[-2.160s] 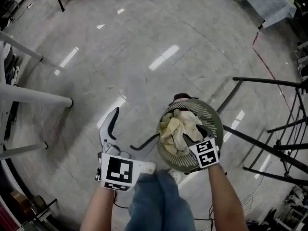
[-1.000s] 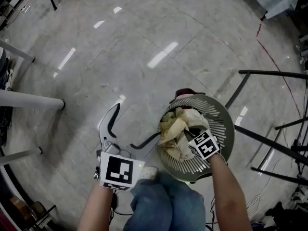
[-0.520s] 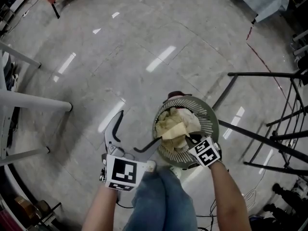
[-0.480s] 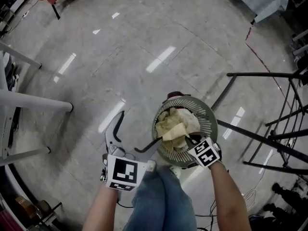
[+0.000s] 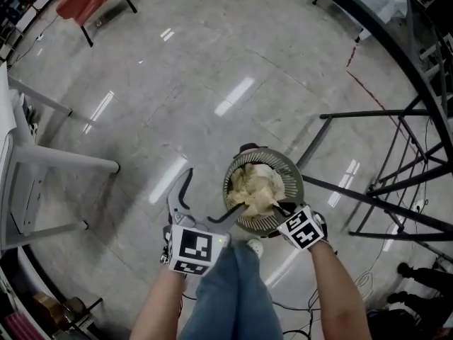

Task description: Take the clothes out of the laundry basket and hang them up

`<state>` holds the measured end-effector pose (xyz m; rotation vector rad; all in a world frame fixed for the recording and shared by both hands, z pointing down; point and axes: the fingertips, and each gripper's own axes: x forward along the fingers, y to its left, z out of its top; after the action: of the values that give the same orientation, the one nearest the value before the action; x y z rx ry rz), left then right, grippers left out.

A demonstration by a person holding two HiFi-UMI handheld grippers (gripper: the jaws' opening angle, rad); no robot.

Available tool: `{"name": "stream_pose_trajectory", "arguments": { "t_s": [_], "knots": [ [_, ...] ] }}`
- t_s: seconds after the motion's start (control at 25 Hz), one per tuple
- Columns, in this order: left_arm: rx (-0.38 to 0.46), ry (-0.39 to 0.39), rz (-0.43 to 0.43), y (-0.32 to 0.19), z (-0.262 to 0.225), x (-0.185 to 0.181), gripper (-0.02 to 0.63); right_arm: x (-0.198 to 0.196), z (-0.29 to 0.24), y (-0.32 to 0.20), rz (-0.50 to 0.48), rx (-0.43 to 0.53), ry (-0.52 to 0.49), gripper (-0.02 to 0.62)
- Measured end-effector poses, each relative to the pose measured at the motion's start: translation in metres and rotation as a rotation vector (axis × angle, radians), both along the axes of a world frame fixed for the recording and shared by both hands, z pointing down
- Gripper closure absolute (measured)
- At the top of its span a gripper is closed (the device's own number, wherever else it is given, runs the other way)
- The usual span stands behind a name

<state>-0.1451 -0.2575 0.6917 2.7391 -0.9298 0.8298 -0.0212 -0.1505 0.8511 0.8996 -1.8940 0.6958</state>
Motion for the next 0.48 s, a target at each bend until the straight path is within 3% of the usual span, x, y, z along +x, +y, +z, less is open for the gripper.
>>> {"name": "stream_pose_trajectory", "arguments": {
  "t_s": [0.48],
  "knots": [
    [-0.031,0.002,0.036,0.036,-0.084,0.001,0.04,-0.01,-0.142,0.017,0.034,0.073,-0.009,0.581]
  ]
}}
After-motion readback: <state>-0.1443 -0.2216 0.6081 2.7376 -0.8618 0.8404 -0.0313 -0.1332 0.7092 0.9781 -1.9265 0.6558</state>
